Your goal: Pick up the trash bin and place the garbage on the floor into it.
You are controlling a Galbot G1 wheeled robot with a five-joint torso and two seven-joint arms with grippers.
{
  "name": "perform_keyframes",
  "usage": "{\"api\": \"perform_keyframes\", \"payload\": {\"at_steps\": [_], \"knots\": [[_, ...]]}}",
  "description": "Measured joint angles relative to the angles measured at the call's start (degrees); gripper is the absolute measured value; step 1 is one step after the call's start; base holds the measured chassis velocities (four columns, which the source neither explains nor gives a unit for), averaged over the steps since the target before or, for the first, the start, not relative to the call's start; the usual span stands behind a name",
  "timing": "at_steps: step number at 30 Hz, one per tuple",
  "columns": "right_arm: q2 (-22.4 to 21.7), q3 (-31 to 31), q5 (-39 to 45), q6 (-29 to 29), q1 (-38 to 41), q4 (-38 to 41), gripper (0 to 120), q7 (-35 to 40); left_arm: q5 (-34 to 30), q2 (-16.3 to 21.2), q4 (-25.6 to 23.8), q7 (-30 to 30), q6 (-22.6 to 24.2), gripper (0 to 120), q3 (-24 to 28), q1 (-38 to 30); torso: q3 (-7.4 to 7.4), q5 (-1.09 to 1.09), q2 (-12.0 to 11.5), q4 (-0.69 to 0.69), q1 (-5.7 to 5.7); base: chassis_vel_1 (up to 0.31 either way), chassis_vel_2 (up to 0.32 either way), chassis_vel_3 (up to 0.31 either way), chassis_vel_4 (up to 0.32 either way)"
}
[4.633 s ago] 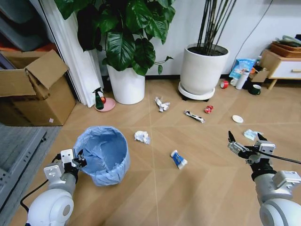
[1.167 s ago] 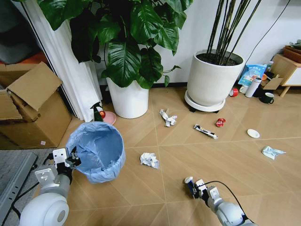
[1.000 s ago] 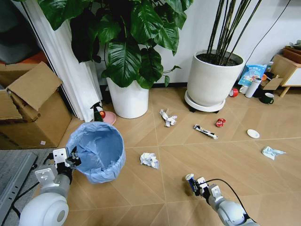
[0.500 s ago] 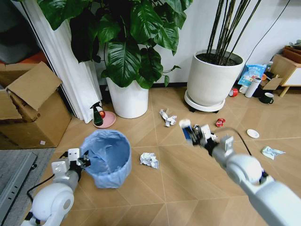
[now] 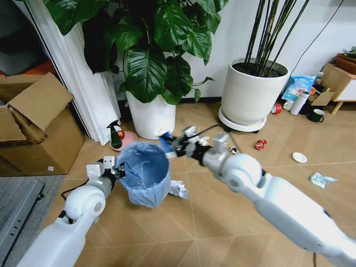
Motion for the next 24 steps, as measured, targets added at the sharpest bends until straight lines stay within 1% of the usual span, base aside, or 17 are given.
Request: {"api": "perform_keyframes", "payload": {"at_steps": [1,4,5,6,7,8,9,10,13,14,16,18,19,20,22,23,24], "knots": [[0.00,0.00,0.00,0.00,0.00,0.00,0,0.00,0.00,0.00,0.00,0.00,0.00,0,0.00,0.00,0.00,0.00,0.00,0.00,0.00,0.000,0.000,0.000,0.000],[2.19,-1.81,-0.20,-0.71,1.20,-1.82,0,0.11,-0.22,0.01,0.22,0.00,0.00,0,-0.25,-0.08,0.00,0.00,0.00,0.01,0.00,0.000,0.000,0.000,0.000],[3.14,-2.54,-0.77,-1.08,1.69,-2.69,5,-0.25,-0.38,0.04,0.43,0.00,0.00,0,-0.70,-0.16,-0.01,-0.01,0.00,0.00,0.00,0.000,0.000,0.000,0.000],[3.14,-2.54,-0.77,-1.08,1.69,-2.69,5,-0.25,-0.38,0.04,0.43,0.00,0.00,0,-0.70,-0.16,-0.01,-0.01,0.00,0.00,0.00,0.000,0.000,0.000,0.000],[4.20,-3.25,-1.15,-1.14,2.06,-3.59,9,-0.23,-0.48,0.05,0.60,0.02,0.00,0,-1.04,-0.22,-0.01,0.00,0.00,0.00,-0.01,0.000,0.000,0.000,0.000],[5.14,-3.72,-1.39,-1.17,2.36,-4.36,16,-0.08,-0.55,0.02,0.70,0.03,0.00,0,-1.24,-0.31,-0.01,0.00,0.00,0.00,-0.01,0.000,0.000,0.000,0.000],[6.09,-4.12,-1.68,-1.17,2.66,-5.13,20,-0.02,-0.59,-0.07,0.71,0.04,0.00,0,-1.36,-0.36,-0.01,0.00,0.00,0.00,-0.01,0.000,0.000,0.000,0.000],[6.09,-4.12,-1.68,-1.17,2.66,-5.13,20,-0.02,-0.59,-0.07,0.71,0.04,0.00,0,-1.36,-0.36,-0.01,0.00,0.00,0.00,-0.01,0.000,0.000,0.000,0.000],[7.63,-4.58,-1.95,-1.28,3.20,-6.15,32,0.07,-0.75,-0.38,0.72,-0.05,0.00,0,-1.48,-0.37,-0.01,-0.01,0.00,0.01,-0.01,0.000,0.000,0.000,0.000],[7.63,-4.58,-1.95,-1.28,3.20,-6.15,32,0.07,-0.75,-0.38,0.72,-0.05,0.00,0,-1.48,-0.37,-0.01,-0.01,0.00,0.01,-0.01,0.000,0.000,0.000,0.000],[7.80,-4.59,-2.10,-1.28,3.31,-6.28,41,0.09,-0.75,-0.44,0.70,-0.13,-0.02,0,-1.63,-0.35,-0.01,0.00,0.00,0.00,-0.01,0.000,0.000,0.000,0.000],[7.71,-4.57,-2.11,-1.30,3.31,-6.21,49,0.16,-0.75,-0.46,0.59,-0.16,-0.04,0,-1.76,-0.28,-0.01,0.00,0.00,0.00,-0.01,0.000,0.000,0.000,0.000],[7.71,-4.57,-2.11,-1.30,3.31,-6.21,49,0.16,-0.75,-0.46,0.59,-0.16,-0.04,0,-1.76,-0.28,-0.01,0.00,0.00,0.00,-0.01,0.000,0.000,0.000,0.000],[7.29,-4.37,-2.09,-1.35,3.27,-5.79,58,0.19,-0.76,-0.44,0.39,-0.17,-0.06,0,-1.94,-0.16,-0.01,0.00,0.00,0.00,-0.01,0.000,0.000,0.000,0.000],[6.41,-4.28,-2.08,-1.38,3.09,-4.98,67,0.21,-0.76,-0.35,0.12,-0.22,-0.12,0,-2.14,-0.07,-0.01,0.00,0.00,-0.01,-0.01,0.000,0.000,0.000,0.000],[6.41,-4.28,-2.08,-1.38,3.09,-4.98,67,0.21,-0.76,-0.35,0.12,-0.22,-0.12,0,-2.14,-0.07,-0.01,0.00,0.00,-0.01,-0.01,0.000,0.000,0.000,0.000],[6.23,-4.12,-2.14,-1.39,2.99,-4.83,72,0.24,-0.82,-0.32,-0.03,-0.26,-0.14,0,-2.26,-0.04,-0.01,0.00,0.00,-0.01,-0.01,0.000,0.000,0.000,0.000]]}}
